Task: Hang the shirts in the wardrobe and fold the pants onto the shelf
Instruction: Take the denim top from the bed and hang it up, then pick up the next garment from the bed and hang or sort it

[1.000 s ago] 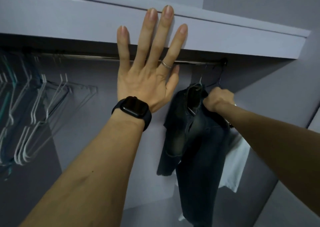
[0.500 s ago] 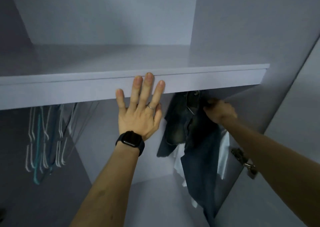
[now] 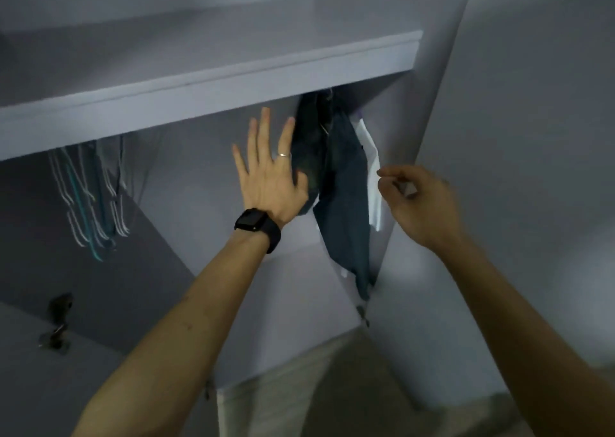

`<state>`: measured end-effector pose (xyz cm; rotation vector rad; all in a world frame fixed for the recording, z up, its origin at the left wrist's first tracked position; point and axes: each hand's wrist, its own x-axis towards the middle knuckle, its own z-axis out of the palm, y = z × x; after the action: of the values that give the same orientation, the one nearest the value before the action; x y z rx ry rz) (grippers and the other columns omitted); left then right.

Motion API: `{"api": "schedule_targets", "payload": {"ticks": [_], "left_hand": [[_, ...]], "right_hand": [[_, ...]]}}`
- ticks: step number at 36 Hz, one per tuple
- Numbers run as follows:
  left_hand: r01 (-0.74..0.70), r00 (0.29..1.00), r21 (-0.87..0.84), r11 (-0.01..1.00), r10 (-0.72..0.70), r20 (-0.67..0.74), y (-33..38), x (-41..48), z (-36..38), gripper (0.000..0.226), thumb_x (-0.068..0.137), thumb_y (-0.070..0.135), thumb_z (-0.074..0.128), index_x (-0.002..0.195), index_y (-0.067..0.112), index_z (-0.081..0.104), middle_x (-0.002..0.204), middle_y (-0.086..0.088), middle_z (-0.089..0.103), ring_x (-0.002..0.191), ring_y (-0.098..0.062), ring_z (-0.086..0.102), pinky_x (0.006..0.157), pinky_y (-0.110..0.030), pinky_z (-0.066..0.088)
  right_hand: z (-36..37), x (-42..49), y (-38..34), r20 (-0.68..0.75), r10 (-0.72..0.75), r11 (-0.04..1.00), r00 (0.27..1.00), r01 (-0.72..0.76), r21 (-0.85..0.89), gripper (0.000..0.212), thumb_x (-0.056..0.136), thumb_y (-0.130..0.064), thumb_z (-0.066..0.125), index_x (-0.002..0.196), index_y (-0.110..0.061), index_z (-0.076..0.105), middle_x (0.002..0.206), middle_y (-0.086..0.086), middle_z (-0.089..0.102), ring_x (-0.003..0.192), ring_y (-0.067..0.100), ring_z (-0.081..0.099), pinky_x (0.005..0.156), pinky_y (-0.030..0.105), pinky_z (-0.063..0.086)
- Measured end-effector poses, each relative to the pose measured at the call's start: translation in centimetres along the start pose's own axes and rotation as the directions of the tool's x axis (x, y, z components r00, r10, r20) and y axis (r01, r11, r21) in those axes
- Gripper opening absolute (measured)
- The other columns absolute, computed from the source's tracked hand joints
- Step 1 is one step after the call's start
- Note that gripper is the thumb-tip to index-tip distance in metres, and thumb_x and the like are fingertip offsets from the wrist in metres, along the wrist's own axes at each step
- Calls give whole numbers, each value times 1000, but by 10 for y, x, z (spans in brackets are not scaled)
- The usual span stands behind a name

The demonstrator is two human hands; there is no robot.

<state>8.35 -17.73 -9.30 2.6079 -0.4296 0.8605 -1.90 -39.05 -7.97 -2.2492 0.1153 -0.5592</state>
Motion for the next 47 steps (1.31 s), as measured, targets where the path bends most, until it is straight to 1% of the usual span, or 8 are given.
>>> {"api": "schedule_targets", "payload": {"ticks": [4, 9, 13, 19, 24, 34, 41, 47], "left_hand": [[-62, 969, -234, 970, 115, 219, 23, -53, 34, 78, 88, 22, 59, 158, 24, 26, 165, -8, 19, 152, -28, 14, 121, -60, 12], [-141, 810, -394, 908, 335, 481, 51, -99, 73, 69, 94, 23, 56, 157, 20, 28, 164, -7, 25, 152, -26, 19, 121, -55, 16], [-244, 682, -530, 812, 532, 502, 79, -124, 94, 64, 96, 23, 56, 155, 16, 34, 160, -7, 34, 148, -27, 29, 119, -51, 26], [-312, 458, -743, 592, 779, 428, 135, -183, 112, 61, 96, 18, 57, 154, 15, 38, 157, -8, 40, 148, -26, 32, 118, -49, 28], [-290, 218, -883, 370, 923, 316, 192, -259, 97, 60, 92, 15, 61, 150, 16, 45, 152, -9, 48, 141, -27, 42, 114, -50, 35], [-239, -182, -971, 9, 982, 54, 296, -387, 29, 62, 88, 16, 62, 148, 15, 47, 153, -10, 44, 139, -31, 42, 114, -46, 36], [-288, -351, -946, -152, 935, -44, 348, -472, -12, 59, 91, 20, 60, 149, 16, 47, 153, -9, 44, 137, -28, 44, 114, -40, 32], [-372, -516, -900, -226, 856, -2, 382, -548, -13, 65, 94, 27, 54, 155, 24, 35, 161, -6, 31, 145, -23, 31, 120, -39, 25]], "right_hand": [[-8, -46, 24, -14, 26, 986, 1000, -28, -165, 28, 99, -30, 62, 125, -24, 69, 127, -5, 67, 115, 19, 58, 98, 32, 48], [-10, -112, 48, -79, 143, 938, 986, -161, -306, 31, 98, -27, 64, 127, -19, 68, 130, -1, 67, 123, 24, 55, 101, 22, 36], [-12, -172, 61, -217, 322, 866, 921, -380, -324, 29, 97, -27, 65, 125, -20, 70, 129, -1, 68, 122, 25, 56, 101, 27, 40], [-9, -291, 62, -481, 568, 652, 668, -722, -233, 27, 93, -19, 70, 120, -15, 72, 120, 5, 72, 110, 35, 64, 96, 43, 51], [-6, -398, 34, -651, 654, 409, 385, -904, -124, 23, 89, -11, 75, 112, -13, 75, 112, 2, 73, 104, 28, 65, 93, 34, 47], [-13, -544, -10, -731, 664, 52, -156, -966, 253, 30, 95, -27, 67, 125, -23, 69, 126, -2, 68, 121, 27, 57, 97, 28, 39], [-23, -632, -8, -660, 645, -69, -385, -890, 452, 35, 97, -27, 64, 131, -19, 64, 137, 4, 63, 129, 29, 53, 102, 30, 36], [-32, -712, 20, -527, 695, -177, -490, -826, 535, 41, 99, -29, 61, 137, -16, 58, 136, 6, 63, 126, 32, 54, 100, 38, 42]]}}
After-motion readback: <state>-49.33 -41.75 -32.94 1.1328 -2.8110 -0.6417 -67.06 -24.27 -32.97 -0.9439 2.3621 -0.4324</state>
